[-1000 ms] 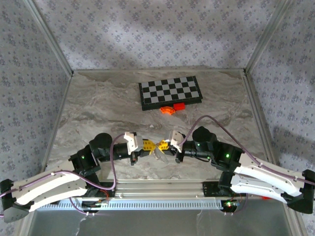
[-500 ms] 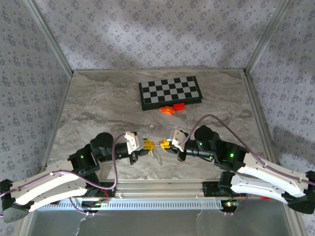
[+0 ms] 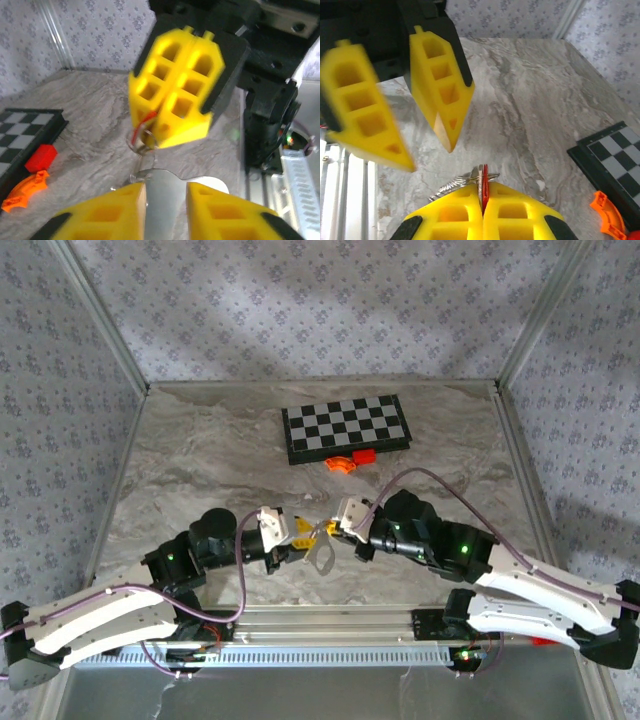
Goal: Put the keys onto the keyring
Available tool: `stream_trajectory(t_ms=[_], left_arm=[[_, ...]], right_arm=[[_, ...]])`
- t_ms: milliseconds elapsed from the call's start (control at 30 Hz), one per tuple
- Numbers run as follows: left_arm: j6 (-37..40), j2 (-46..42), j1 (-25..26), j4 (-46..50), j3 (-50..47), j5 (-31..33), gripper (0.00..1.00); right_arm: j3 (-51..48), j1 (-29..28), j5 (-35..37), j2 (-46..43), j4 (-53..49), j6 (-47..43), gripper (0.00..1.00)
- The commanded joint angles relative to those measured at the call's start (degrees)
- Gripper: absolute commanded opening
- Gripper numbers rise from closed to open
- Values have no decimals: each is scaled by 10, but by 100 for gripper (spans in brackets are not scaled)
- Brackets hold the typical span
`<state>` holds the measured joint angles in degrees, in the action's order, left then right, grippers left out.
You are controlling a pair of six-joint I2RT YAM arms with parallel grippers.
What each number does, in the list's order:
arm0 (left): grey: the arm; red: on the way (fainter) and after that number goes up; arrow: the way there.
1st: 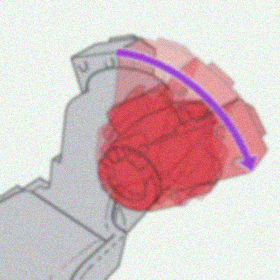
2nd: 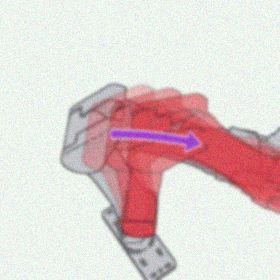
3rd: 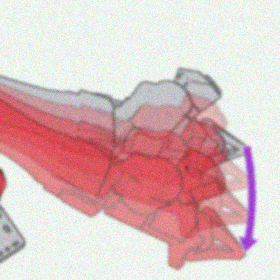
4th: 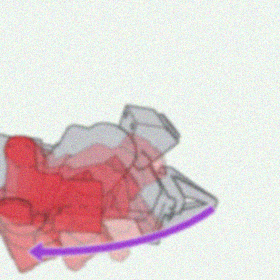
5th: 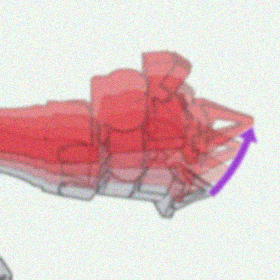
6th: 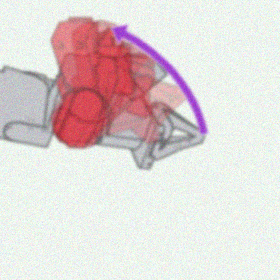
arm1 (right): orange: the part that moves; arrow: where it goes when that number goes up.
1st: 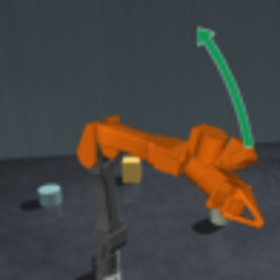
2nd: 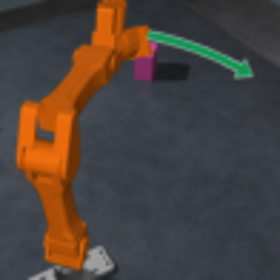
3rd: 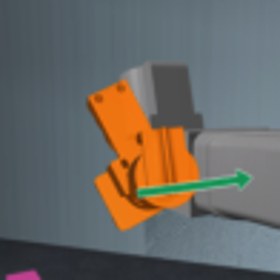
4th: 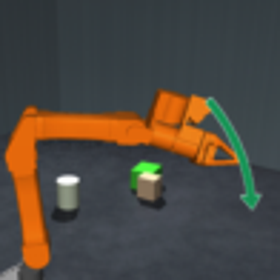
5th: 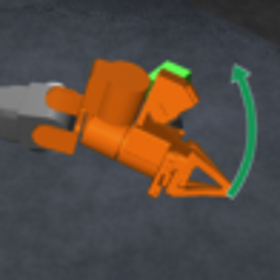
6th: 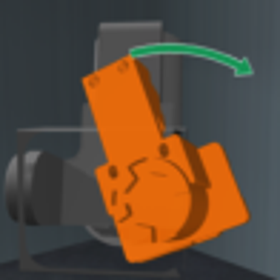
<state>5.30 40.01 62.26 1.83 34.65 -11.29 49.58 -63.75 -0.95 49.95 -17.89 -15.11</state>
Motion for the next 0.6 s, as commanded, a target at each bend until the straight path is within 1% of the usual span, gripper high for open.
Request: stream_trajectory(t_ms=[0, 67, 167, 267, 300, 400, 567], left_arm=[[-12, -10, 0, -10, -11, -4, 40], [-17, -19, 0, -17, -22, 4, 45], [-26, -33, 0, -25, -38, 35, 52], [-34, -46, 0, -28, -51, 70, 86], [-36, -50, 0, -29, -55, 80, 91], [-44, -54, 0, -25, -63, 108, 99], [-62, -55, 0, -7, -64, 153, 99]], right_arm=[[32, 2, 37, 7, -5, -10, 0], [39, 4, 41, 18, -20, -8, 0], [51, 10, 67, 36, -35, -3, 0], [62, 27, 95, 53, -44, 12, 0], [65, 35, 97, 58, -44, 19, 0], [76, 59, 91, 74, -44, 37, 0], [103, 97, 86, 122, -58, 59, 0]])
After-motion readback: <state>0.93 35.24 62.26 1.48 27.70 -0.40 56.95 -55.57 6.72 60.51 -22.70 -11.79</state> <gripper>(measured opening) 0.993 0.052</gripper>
